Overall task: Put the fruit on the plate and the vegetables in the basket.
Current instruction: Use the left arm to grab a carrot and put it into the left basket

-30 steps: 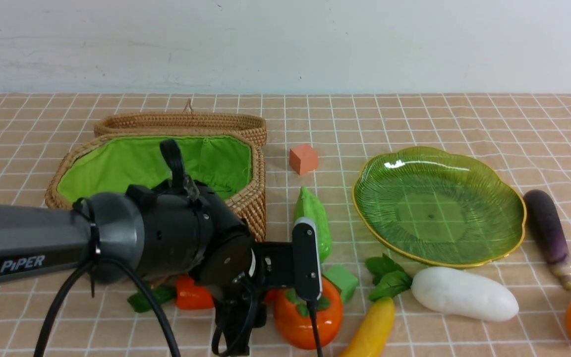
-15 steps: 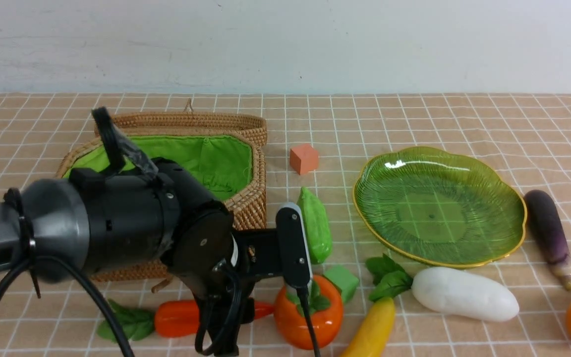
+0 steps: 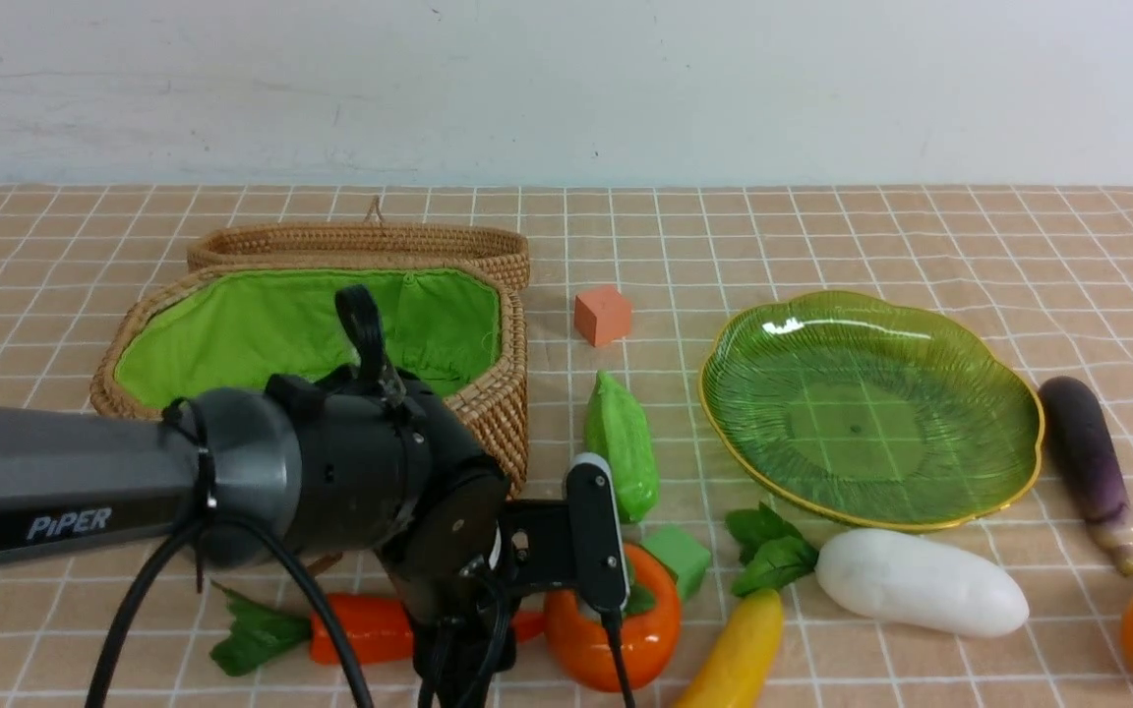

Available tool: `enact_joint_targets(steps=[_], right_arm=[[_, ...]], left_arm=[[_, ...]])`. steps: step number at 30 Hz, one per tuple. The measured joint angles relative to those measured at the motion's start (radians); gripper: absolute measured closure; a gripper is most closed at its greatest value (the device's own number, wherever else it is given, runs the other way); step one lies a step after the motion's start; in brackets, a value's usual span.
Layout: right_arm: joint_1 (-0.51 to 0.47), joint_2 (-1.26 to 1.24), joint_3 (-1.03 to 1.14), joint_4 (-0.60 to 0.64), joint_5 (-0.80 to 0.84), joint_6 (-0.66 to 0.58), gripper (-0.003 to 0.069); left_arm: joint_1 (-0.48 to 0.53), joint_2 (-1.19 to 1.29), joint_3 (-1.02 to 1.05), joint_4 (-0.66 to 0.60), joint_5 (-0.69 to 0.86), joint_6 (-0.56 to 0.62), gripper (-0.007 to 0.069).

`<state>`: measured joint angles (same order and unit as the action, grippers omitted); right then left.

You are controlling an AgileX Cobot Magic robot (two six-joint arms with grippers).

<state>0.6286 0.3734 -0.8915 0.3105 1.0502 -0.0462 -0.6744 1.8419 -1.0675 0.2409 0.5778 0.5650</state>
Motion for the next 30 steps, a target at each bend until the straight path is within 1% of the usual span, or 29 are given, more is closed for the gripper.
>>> enact_joint_targets(steps=[1,2,7,9,10,12,15,17,20,22,24,26,28,30], right_arm=[[0.000,0.000,0.000,0.000,0.000,0.000,0.0506],[0.000,0.000,0.000,0.001,0.000,0.000,0.0505],[0.000,0.000,0.000,0.002,0.001,0.000,0.0503],[0.000,0.001,0.000,0.002,0.000,-0.001,0.0502],[0.000,0.001,0.000,0.002,-0.001,-0.001,0.0502],[0.000,0.001,0.000,-0.005,-0.017,-0.001,0.0499],[0.000,0.001,0.000,-0.011,-0.032,-0.001,0.0498],[0.000,0.001,0.000,-0.013,-0.042,-0.004,0.0498],[0.000,0.001,0.000,-0.013,-0.044,-0.007,0.0498],[0.000,0.001,0.000,-0.016,-0.046,-0.008,0.0498],[0.000,0.001,0.000,-0.016,-0.046,-0.008,0.0498],[0.000,0.001,0.000,-0.016,-0.046,-0.008,0.0498],[0.000,0.001,0.000,-0.016,-0.047,-0.008,0.0498],[0.000,0.001,0.000,-0.016,-0.047,-0.008,0.0498]], left_arm=[[0.000,0.000,0.000,0.000,0.000,-0.002,0.0333],[0.000,0.000,-0.001,0.003,0.007,-0.017,0.0378],[0.000,-0.001,-0.027,0.022,0.086,-0.057,0.0378],[-0.001,-0.023,-0.051,0.019,0.226,-0.067,0.0378],[-0.001,-0.023,-0.051,0.019,0.226,-0.067,0.0378],[-0.017,-0.100,-0.096,0.009,0.352,-0.098,0.0378],[-0.053,-0.209,-0.148,0.013,0.431,-0.128,0.0378],[-0.069,-0.278,-0.187,0.027,0.447,-0.137,0.0378],[-0.068,-0.352,-0.237,0.090,0.411,-0.139,0.0378],[-0.031,-0.387,-0.277,0.181,0.323,-0.142,0.0378],[0.021,-0.379,-0.294,0.237,0.225,-0.142,0.0378],[0.041,-0.365,-0.296,0.248,0.197,-0.142,0.0378],[0.108,-0.300,-0.296,0.262,0.127,-0.142,0.0378],[0.139,-0.248,-0.296,0.263,0.108,-0.142,0.0378]])
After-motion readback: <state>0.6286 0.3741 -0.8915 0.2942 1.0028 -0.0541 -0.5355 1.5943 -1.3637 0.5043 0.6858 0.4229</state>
